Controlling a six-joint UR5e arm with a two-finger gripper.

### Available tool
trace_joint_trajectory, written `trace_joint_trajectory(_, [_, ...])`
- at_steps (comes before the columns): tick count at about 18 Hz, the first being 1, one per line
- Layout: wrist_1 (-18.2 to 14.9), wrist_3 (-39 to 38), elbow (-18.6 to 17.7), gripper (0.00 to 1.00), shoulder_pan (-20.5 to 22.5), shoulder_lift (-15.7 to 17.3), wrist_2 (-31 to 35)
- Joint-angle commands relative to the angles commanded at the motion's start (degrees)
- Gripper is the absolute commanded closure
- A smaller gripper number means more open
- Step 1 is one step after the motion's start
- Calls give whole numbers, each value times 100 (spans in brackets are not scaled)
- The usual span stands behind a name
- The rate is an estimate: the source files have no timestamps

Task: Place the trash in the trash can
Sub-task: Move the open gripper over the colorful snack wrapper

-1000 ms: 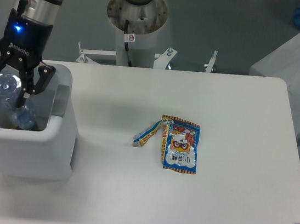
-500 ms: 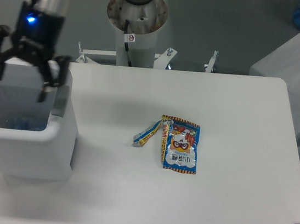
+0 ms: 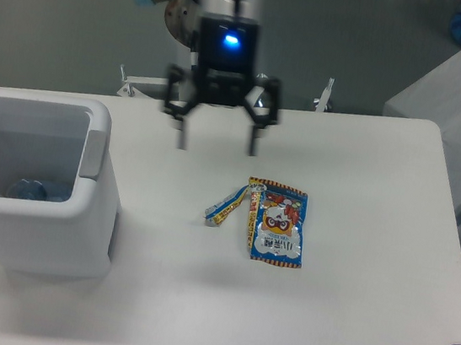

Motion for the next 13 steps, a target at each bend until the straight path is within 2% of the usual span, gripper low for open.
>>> trace_joint_trajectory(2, [9, 44, -229, 0, 71, -79, 97])
trace_joint_trajectory(4, [-9, 350, -300, 0, 71, -202, 220])
trace_joint_trajectory(7, [-44, 807, -598, 0, 45, -395, 457])
trace_joint_trajectory(10, [-44, 1335, -722, 0, -42, -851, 791])
trace_joint_trajectory(13, [-88, 1494, -634, 0, -227, -1256, 1081])
